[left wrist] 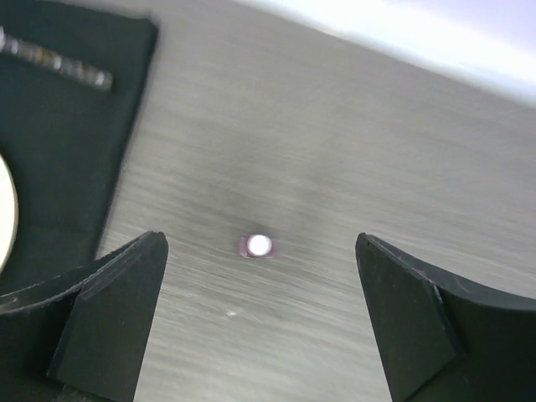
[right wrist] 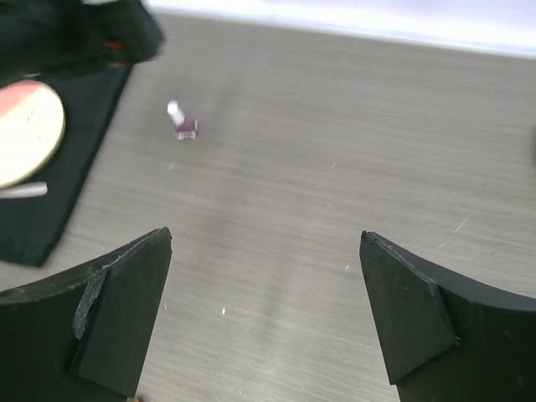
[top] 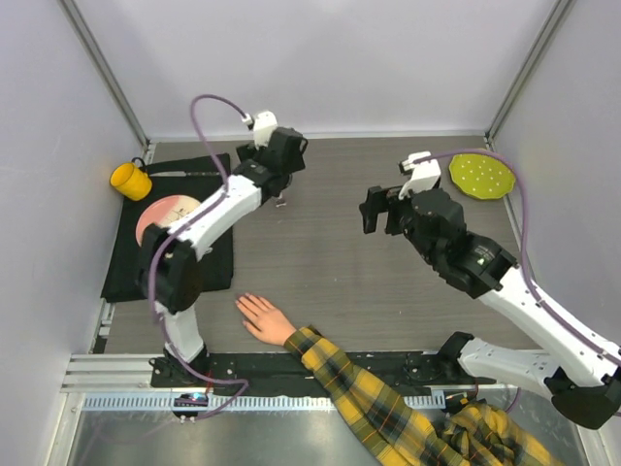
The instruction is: Paint the nails
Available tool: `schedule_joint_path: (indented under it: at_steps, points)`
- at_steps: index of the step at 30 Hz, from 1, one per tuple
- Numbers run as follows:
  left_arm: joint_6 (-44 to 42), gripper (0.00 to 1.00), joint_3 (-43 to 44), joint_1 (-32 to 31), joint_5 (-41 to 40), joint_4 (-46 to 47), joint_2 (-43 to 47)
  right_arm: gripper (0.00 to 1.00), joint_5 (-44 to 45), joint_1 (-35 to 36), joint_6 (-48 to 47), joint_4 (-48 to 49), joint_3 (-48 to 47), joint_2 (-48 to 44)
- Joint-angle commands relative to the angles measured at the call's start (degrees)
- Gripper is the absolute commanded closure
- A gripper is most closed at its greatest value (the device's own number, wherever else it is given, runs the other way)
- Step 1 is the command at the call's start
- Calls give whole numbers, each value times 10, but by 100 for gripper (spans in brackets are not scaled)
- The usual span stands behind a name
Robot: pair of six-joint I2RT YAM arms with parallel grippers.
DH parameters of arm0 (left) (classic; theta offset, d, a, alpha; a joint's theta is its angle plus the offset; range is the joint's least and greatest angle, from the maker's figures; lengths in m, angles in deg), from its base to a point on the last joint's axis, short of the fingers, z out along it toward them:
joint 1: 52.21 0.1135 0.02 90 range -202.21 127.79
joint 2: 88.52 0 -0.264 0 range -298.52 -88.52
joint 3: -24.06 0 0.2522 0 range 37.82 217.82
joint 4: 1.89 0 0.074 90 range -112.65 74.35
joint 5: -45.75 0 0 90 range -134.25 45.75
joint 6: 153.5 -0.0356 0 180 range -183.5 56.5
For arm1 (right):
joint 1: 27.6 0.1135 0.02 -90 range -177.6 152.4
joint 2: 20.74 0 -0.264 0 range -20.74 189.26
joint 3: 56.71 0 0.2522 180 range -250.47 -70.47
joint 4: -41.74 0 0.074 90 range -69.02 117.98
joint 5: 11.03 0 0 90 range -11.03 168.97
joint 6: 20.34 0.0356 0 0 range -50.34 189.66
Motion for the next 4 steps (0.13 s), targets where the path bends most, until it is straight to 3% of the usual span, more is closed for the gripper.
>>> schedule_joint_path:
  at_steps: [1,4]
  points:
    - [-57,0,56,4,123,-38,144,1,59,-1,8,-37,-115,-15]
    - [-82,0,109,4,243,-107,201,1,51,-1,3,-92,-206,-2]
